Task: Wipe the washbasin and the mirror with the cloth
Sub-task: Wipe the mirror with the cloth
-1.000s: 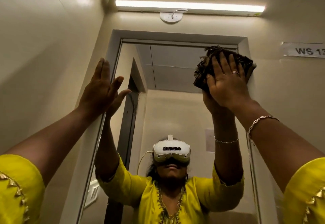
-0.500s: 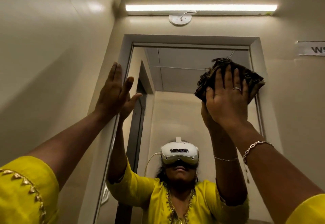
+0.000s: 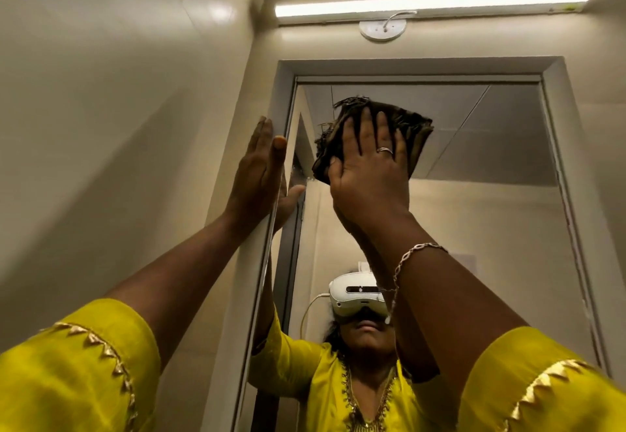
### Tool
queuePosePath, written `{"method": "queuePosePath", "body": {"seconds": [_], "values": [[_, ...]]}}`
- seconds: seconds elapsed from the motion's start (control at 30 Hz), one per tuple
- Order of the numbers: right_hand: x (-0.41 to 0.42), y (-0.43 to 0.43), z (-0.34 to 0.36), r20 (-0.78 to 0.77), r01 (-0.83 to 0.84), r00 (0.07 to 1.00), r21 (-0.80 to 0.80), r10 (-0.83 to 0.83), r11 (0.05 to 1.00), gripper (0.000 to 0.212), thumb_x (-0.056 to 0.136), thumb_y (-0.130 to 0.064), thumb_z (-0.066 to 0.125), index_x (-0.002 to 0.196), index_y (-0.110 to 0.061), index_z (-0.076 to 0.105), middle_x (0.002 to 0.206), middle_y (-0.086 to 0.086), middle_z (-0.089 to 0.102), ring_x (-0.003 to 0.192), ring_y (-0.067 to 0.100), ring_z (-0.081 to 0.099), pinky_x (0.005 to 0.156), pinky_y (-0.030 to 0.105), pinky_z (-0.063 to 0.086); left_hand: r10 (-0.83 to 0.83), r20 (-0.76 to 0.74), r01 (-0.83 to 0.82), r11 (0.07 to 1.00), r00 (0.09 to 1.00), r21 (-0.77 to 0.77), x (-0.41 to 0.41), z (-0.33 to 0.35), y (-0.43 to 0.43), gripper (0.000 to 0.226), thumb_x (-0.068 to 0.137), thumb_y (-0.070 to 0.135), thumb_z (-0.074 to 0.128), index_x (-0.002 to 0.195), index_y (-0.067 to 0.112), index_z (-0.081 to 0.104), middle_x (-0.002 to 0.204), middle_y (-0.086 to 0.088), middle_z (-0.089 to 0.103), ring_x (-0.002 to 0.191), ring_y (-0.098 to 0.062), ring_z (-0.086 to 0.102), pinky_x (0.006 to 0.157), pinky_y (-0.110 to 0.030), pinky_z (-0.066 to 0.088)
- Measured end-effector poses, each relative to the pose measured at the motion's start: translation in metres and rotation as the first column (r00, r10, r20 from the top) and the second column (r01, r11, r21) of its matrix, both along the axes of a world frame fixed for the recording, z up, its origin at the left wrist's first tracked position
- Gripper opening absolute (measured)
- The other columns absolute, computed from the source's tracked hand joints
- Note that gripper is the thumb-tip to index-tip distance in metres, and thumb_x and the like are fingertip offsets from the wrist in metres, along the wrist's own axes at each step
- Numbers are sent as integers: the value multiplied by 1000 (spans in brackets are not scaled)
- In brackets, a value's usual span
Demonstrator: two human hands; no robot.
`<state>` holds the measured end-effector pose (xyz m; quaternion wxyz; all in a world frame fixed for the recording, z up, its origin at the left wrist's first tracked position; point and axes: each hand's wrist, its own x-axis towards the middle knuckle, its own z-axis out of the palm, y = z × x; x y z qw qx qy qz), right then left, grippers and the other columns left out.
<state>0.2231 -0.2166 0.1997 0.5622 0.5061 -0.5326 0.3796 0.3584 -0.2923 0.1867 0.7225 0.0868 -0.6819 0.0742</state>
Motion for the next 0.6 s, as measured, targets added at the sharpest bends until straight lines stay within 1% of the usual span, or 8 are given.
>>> {"method": "queuePosePath", "body": {"seconds": [0.07, 0.2, 0.3, 0.4, 0.53, 0.6], "values": [[11, -6, 3, -21, 2, 1000, 11, -2, 1000, 58, 96, -36, 25, 148, -17, 8, 157, 10, -1, 144, 26, -8, 115, 43, -7, -6, 1, 6, 1000, 1000, -8, 0, 1, 0, 119, 62, 88, -1, 142, 2, 16, 153, -18, 17, 142, -24, 14, 114, -29, 13], [33, -18, 6, -56, 12, 998, 16, -11, 1000, 58, 96, -36, 23, 148, -18, 8, 158, 9, -2, 144, 25, -8, 115, 43, -7, -58, -12, 58, 998, 998, -6, -1, 1, -2, 117, 63, 87, 0, 143, 3, 16, 154, -16, 15, 143, -22, 13, 113, -26, 13], [44, -23, 6, -71, 16, 997, 28, -14, 999, 57, 96, -36, 22, 148, -18, 7, 158, 9, -2, 144, 25, -8, 115, 44, -7, -77, -20, 77, 997, 997, -13, -1, 4, -6, 115, 65, 86, 1, 143, 3, 18, 153, -17, 17, 142, -22, 13, 114, -28, 14], [48, -25, 2, -80, 26, 997, 43, -23, 999, 56, 97, -37, 19, 148, -18, 5, 157, 8, -4, 144, 26, -9, 115, 44, -8, -55, -24, 55, 998, 998, -14, -2, 5, -10, 113, 67, 85, 0, 142, 2, 22, 153, -17, 19, 142, -22, 15, 116, -31, 16], [48, -26, -9, -97, 28, 995, 57, -23, 998, 55, 98, -38, 17, 148, -19, 5, 157, 8, -4, 144, 27, -10, 115, 44, -9, 20, -20, -21, 1000, 1000, -17, -3, 3, -5, 116, 65, 84, -3, 142, 2, 21, 153, -17, 16, 142, -22, 12, 109, -19, 13], [47, -26, -16, -118, 35, 993, 63, -27, 997, 55, 98, -38, 18, 148, -19, 4, 157, 8, -5, 144, 27, -11, 115, 45, -9, 59, -22, -60, 998, 998, -33, -3, 2, -4, 113, 67, 83, -4, 142, 1, 20, 154, -17, 15, 143, -22, 11, 110, -21, 14]]}}
